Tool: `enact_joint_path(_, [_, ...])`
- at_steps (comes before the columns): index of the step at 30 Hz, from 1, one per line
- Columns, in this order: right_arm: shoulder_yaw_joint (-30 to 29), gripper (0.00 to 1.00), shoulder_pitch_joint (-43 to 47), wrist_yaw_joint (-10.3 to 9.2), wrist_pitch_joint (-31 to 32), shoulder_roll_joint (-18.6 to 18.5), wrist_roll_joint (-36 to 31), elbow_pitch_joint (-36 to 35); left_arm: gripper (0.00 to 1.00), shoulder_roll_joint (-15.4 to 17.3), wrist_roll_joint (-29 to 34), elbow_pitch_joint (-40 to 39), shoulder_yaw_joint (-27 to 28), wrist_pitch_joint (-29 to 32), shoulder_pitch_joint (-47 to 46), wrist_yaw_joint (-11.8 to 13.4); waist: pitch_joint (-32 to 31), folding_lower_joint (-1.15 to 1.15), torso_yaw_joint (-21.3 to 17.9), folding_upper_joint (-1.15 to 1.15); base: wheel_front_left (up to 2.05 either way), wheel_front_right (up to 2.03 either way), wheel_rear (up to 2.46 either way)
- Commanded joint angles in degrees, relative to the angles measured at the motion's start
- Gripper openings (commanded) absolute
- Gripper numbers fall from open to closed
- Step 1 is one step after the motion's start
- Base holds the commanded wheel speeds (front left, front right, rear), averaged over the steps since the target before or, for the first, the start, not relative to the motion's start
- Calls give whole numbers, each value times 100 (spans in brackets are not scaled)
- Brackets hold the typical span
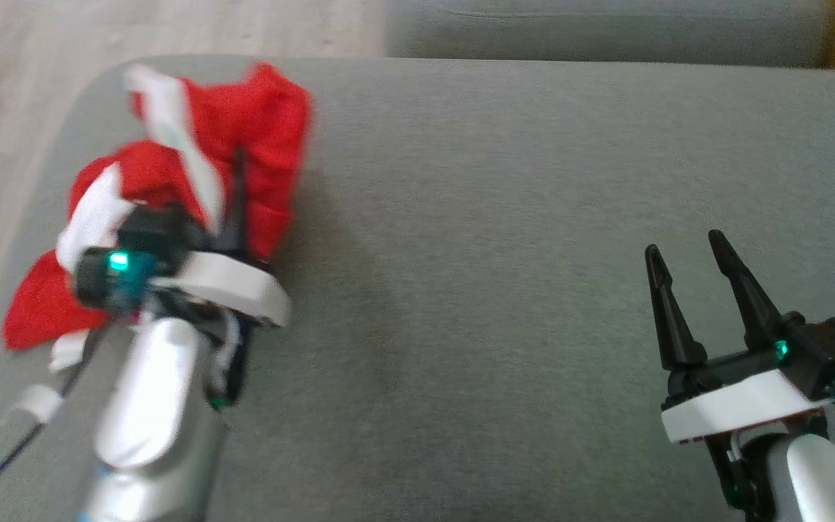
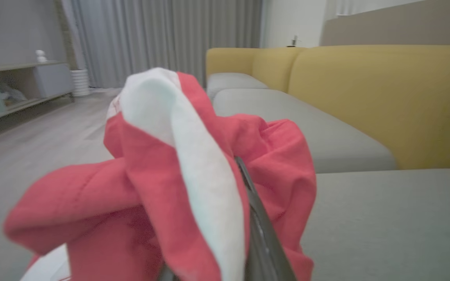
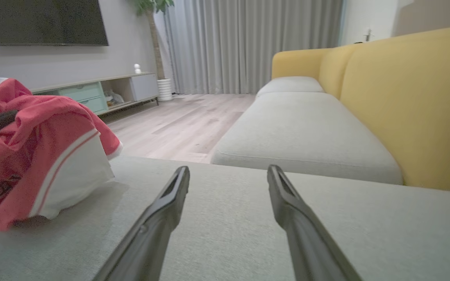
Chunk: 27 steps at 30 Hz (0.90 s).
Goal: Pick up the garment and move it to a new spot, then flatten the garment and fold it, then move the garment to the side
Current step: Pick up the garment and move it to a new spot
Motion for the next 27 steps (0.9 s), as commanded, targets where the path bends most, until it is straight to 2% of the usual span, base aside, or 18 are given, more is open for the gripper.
enact_joint_path(1, [134, 100, -122, -4, -50, -10, -35, -210, 0, 50, -28, -332, 72, 43, -236, 1, 50, 1, -436, 0, 0, 0, 0])
enact_joint_path(5, [146, 100, -223, -4, -84, 35, 18, -168, 0, -257, 45, -482, -541, 357, -185, -165, 233, 1, -1034, 0, 0, 0, 0])
enact_joint_path(6, [142, 100, -270, -4, -115, 54, 45, -124, 0, -359, 104, -382, -895, 509, -241, -253, 334, 1, -1312, 0, 0, 0, 0])
enact_joint_path(10, [107, 100, -325, -4, -202, 96, 107, 4, 0, -476, 121, 5, -1619, 679, -336, -420, 506, 1, -1731, 0, 0, 0, 0])
enact_joint_path(15, [111, 100, -390, -4, -305, 150, 176, 188, 0, -506, -231, 400, -2633, 667, -315, -569, 638, 1, -1982, 0, 0, 0, 0])
enact_joint_path(19, [92, 100, -440, -4, -360, 174, 184, 297, 0, -508, -564, 523, -3357, 587, -387, -521, 671, 1, -1967, 0, 0, 0, 0])
enact_joint_path(20, [79, 100, -453, -4, -369, 177, 183, 319, 9, -509, -600, 537, -3497, 524, -435, -485, 664, 1, -1933, 0, 0, 0, 0])
enact_joint_path(21, [66, 100, -462, -4, -376, 178, 177, 339, 68, -509, -636, 545, -3609, 447, -480, -429, 645, 1, -1891, 0, 0, 0, 0])
enact_joint_path(22, [58, 100, -465, -4, -378, 177, 171, 355, 100, -509, -673, 544, -3707, 364, -520, -372, 619, 1, -1843, 0, 0, 0, 0])
enact_joint_path(27, [39, 100, -439, -4, -356, 154, 126, 379, 100, -509, -756, 499, -3798, -179, -695, 83, 448, 1, -1556, 0, 0, 0, 0])
